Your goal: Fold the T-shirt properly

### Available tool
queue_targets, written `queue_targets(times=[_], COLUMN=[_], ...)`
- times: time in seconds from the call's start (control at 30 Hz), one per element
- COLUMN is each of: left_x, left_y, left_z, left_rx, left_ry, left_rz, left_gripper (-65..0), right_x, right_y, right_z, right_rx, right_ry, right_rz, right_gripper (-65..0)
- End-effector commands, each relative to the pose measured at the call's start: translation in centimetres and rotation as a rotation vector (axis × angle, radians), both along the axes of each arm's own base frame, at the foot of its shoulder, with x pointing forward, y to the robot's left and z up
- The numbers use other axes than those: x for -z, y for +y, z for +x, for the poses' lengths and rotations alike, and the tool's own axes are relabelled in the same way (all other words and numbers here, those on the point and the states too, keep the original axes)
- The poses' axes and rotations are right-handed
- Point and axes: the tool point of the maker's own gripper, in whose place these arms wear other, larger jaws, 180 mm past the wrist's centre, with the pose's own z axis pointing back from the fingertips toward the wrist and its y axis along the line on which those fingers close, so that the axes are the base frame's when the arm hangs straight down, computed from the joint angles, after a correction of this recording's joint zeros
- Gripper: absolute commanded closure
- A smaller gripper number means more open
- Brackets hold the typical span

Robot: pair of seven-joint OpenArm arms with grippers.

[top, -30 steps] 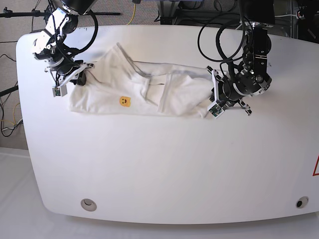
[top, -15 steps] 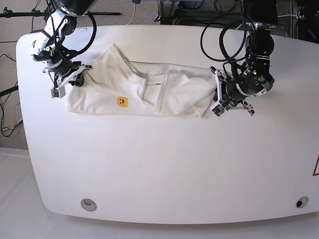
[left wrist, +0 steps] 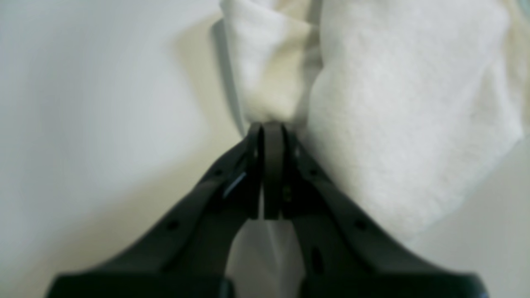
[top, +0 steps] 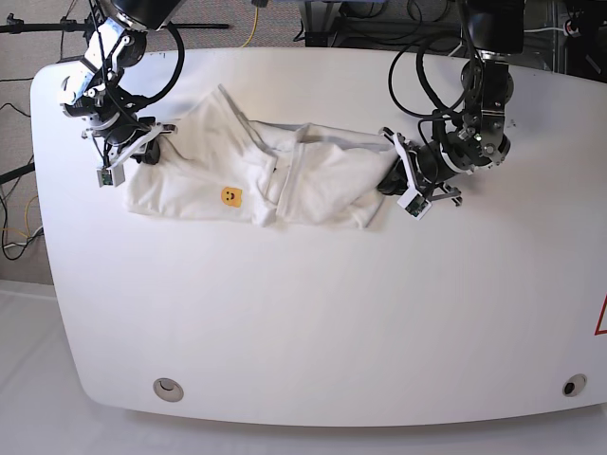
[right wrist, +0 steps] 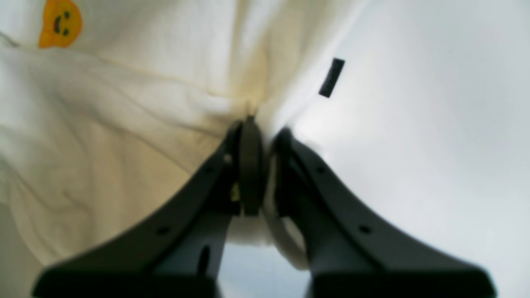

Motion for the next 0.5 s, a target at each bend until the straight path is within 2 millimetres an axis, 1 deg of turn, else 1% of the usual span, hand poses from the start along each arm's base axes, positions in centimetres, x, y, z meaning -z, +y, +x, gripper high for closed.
queue_targets(times=[0.0, 0.1, 0.23, 0.33, 0.47], left_x=[4.9, 5.3, 5.3, 5.3, 5.3], left_y=[1.9, 1.9, 1.9, 1.9, 2.0], left_z=[-4.1, -4.4, -4.3, -4.3, -4.3], left_rx=[0.041, 0.036, 0.035, 0.035, 0.035], left_ry=[0.186, 0.195, 0.193, 0.192, 0.192], left_rz=[0.157, 0.145, 0.142, 0.144, 0.145], left_gripper=[0.0, 0.0, 0.0, 0.0, 0.0], right_x=[-0.8, -0.8, -1.1, -2.1, -4.4], right_y=[-0.4, -0.5, -0.7, -0.9, -1.1], right_z=[0.6, 0.6, 0.8, 1.2, 1.8], right_rx=[0.003, 0.002, 0.001, -0.003, -0.014], right_ry=[-0.03, -0.031, -0.036, -0.062, -0.121], right_rz=[-0.011, -0.012, -0.019, -0.042, -0.092], right_gripper=[0.0, 0.0, 0.0, 0.0, 0.0])
